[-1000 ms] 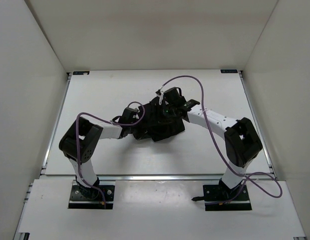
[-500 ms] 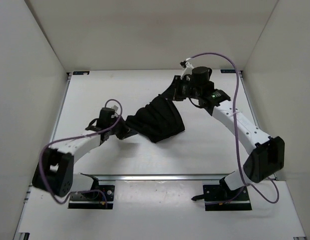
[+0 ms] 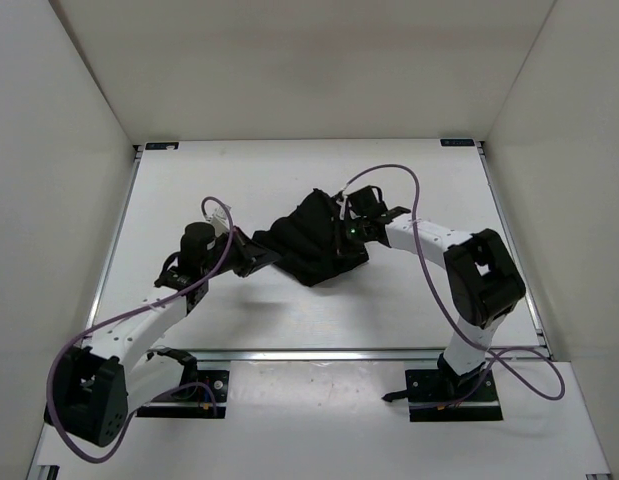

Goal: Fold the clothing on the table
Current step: Fold the skirt

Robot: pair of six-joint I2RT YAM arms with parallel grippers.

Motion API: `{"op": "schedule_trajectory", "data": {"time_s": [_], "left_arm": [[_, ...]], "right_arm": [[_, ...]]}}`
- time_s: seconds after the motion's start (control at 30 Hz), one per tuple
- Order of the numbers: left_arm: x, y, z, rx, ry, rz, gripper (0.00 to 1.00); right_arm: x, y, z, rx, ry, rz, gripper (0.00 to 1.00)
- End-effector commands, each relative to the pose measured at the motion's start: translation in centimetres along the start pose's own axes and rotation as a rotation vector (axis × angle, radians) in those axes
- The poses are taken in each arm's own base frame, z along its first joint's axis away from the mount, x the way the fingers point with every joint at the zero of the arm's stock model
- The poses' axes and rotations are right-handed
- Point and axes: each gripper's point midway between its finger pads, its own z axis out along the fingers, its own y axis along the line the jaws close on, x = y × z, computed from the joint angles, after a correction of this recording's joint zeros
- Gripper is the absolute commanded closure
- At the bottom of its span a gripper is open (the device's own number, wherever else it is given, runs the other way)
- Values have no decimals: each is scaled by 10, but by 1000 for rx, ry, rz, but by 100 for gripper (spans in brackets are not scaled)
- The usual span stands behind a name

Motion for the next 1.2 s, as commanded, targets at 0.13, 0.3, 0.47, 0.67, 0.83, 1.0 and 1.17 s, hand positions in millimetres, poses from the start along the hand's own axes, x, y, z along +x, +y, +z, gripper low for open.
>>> {"op": "schedule_trajectory", "data": {"time_s": [0.13,0.3,0.47,0.67,0.83,1.0,1.17], "left_arm": [[-7,-5,-20,59,-49,-5,100],[-3,-7,-14,61,-31,-9,100],[-7,-2,-9,51,-28,-40,100],[-7,-23,-1,114,4,-13,100],[2,-64,21,241,109,31,100],[18,-97,44,356,255,51,100],[40,-70,69,306,352,34,100]], "right_arm": [[-45,80,5,-177,-127,-206,100],[-24,98,11,-243,-77,-204,99],[3,91,14,-288,-16,-163,100],[-50,99,-37,-328,-169,-153,100],[-115,103,-112,-429,-372,-152,100],[-119,72,-112,-482,-324,-105,100],[-89,53,-87,-662,-195,-20,100]]}}
